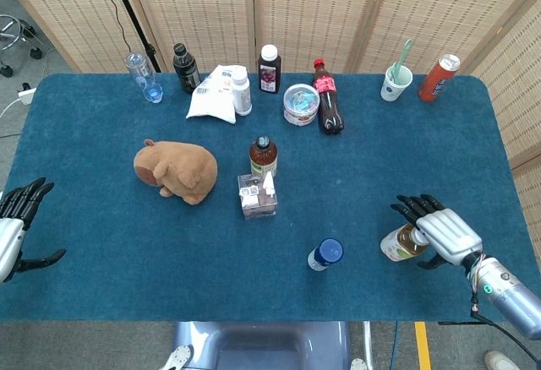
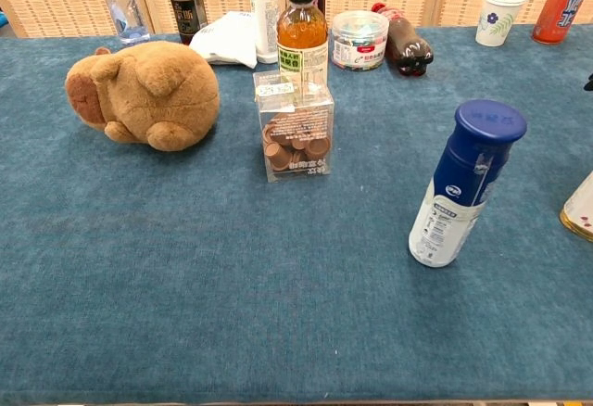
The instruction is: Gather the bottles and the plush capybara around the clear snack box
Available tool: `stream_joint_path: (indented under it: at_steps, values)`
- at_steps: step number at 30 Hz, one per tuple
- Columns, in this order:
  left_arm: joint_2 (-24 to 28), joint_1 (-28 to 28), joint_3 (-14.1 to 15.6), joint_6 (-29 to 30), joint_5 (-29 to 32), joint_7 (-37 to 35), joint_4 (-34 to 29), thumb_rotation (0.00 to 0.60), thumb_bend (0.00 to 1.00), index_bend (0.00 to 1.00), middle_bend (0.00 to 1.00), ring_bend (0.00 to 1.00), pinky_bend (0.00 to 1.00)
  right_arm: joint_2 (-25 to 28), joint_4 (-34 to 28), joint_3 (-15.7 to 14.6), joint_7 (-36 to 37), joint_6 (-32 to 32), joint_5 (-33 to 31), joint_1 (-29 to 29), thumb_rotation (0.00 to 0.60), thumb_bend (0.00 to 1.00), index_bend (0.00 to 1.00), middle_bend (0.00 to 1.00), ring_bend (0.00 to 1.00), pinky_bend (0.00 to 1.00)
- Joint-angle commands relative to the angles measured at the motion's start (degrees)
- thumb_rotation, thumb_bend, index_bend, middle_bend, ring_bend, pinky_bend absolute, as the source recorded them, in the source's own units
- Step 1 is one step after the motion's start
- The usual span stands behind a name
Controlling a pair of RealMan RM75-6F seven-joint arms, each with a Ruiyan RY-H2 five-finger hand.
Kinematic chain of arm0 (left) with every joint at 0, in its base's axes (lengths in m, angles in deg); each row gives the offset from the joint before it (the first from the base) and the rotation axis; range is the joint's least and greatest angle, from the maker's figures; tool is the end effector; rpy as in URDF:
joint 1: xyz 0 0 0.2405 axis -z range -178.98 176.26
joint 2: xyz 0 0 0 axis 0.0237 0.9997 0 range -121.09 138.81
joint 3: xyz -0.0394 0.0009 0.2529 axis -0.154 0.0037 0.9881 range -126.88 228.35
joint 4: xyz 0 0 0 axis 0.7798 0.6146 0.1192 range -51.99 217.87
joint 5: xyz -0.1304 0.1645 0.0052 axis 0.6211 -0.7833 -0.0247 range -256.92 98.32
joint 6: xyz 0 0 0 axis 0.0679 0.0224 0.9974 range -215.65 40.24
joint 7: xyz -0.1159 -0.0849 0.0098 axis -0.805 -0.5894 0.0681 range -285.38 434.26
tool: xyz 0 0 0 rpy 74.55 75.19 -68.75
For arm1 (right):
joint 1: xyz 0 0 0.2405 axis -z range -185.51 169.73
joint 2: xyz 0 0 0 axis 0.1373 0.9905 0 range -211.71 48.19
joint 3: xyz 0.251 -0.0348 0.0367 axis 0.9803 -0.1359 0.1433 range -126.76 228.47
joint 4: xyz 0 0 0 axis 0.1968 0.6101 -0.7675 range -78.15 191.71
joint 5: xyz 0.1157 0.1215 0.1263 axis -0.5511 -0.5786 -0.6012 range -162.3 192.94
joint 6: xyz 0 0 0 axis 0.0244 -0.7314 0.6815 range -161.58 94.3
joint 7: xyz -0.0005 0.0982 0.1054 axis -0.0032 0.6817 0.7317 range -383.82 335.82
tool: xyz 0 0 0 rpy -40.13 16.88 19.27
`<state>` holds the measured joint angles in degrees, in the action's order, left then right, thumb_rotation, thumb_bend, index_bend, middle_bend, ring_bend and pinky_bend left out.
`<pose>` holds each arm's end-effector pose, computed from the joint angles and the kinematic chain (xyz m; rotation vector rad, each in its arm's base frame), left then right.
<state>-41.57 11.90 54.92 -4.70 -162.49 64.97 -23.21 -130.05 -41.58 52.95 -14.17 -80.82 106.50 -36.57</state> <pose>-0.2725 0.1929 0.1940 -1.4331 -1.0812 -0.9918 -0.2562 -0.2732 0.1554 1.9851 -1.0129 0.6199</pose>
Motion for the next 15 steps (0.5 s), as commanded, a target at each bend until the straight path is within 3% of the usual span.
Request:
stream_joint_path:
  at_steps: [1, 7, 12, 15]
  values:
    - [-0.8, -0.8, 0.1, 0.6, -0.6, -0.3, 0.8, 0.6, 0.15, 0.0, 0.0, 0.0, 0.0, -0.6, 0.6, -0.1, -0.6, 0.5, -0.8, -0.3, 0.6, 0.0, 0.0, 0.0, 0.0, 0.07]
    - [-0.8, -1.6, -0.6, 0.3, -0.4, 0.0, 0.8, 0.6, 0.15, 0.0, 0.0, 0.0, 0.0, -1.5, 1.9, -0.4, -1.8, 0.8, -2.8, -0.4, 0.6, 0.0, 0.05, 0.02, 0.12, 0.25]
    - [-0.7, -1.8, -1.3, -0.4, 0.0, -0.1, 0.9, 0.6, 0.15, 0.0, 0.0, 0.0, 0.0, -2.0, 2.5, -0.8, -2.0, 0.6, -3.6, -0.3, 0.6, 0.0, 0.16, 0.19, 0.29, 0.44]
    - [-0.7, -1.9, -1.7, -1.1, 0.2, 0.1, 0.7, 0.6, 0.15, 0.0, 0.0, 0.0, 0.0, -2.6, 2.9, -1.0, -0.8, 0.0, -3.6, -0.1, 0.6, 0.0, 0.28, 0.31, 0.39, 0.56]
